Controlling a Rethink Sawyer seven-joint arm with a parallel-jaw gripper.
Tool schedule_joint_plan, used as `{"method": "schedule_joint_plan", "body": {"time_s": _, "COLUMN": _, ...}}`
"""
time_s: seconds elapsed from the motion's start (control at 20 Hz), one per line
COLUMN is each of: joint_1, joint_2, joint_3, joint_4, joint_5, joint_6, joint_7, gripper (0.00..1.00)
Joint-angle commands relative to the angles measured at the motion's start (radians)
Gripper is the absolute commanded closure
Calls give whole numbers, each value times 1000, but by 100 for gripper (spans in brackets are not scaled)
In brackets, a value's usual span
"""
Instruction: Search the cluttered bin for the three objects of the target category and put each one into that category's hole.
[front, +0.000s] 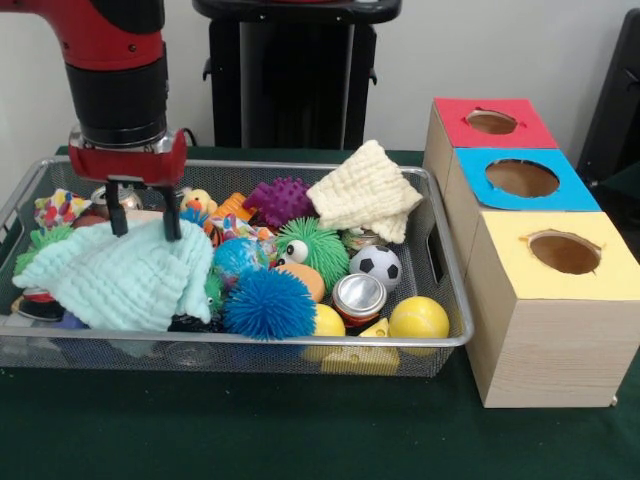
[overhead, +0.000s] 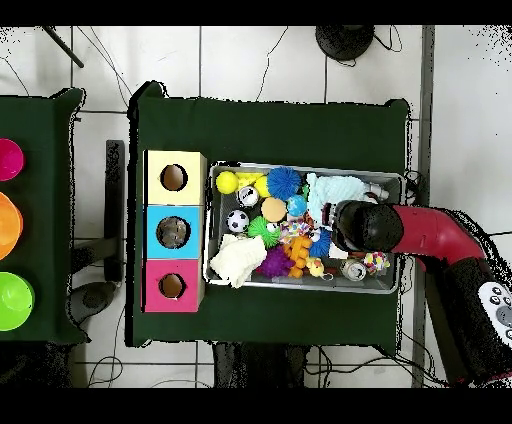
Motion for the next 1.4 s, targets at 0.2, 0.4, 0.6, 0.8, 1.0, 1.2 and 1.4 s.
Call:
{"method": "schedule_joint_plan", "body": {"time_s": 0.2, "joint_1": 4, "joint_2": 72, "joint_3": 48, "joint_4": 55, "joint_5": -91, "joint_6": -64, "joint_7": -143, "gripper": 0}}
{"method": "schedule_joint_plan", "body": {"time_s": 0.4, "joint_1": 6, "joint_2": 117, "joint_3": 49, "joint_4": 10, "joint_5": -108, "joint_6": -74, "joint_7": -143, "gripper": 0}}
{"method": "schedule_joint_plan", "body": {"time_s": 0.6, "joint_1": 10, "joint_2": 133, "joint_3": 49, "joint_4": -9, "joint_5": -111, "joint_6": -83, "joint_7": -138, "gripper": 0}}
{"method": "schedule_joint_plan", "body": {"time_s": 0.8, "joint_1": 12, "joint_2": 145, "joint_3": 62, "joint_4": -19, "joint_5": -121, "joint_6": -110, "joint_7": -154, "gripper": 0}}
{"method": "schedule_joint_plan", "body": {"time_s": 1.0, "joint_1": 23, "joint_2": 123, "joint_3": 55, "joint_4": -8, "joint_5": -111, "joint_6": -108, "joint_7": -135, "gripper": 100}}
{"method": "schedule_joint_plan", "body": {"time_s": 1.2, "joint_1": 27, "joint_2": 82, "joint_3": 56, "joint_4": 26, "joint_5": -78, "joint_6": -70, "joint_7": -118, "gripper": 100}}
{"method": "schedule_joint_plan", "body": {"time_s": 1.4, "joint_1": 34, "joint_2": 66, "joint_3": 56, "joint_4": 39, "joint_5": -68, "joint_6": -62, "joint_7": -106, "gripper": 100}}
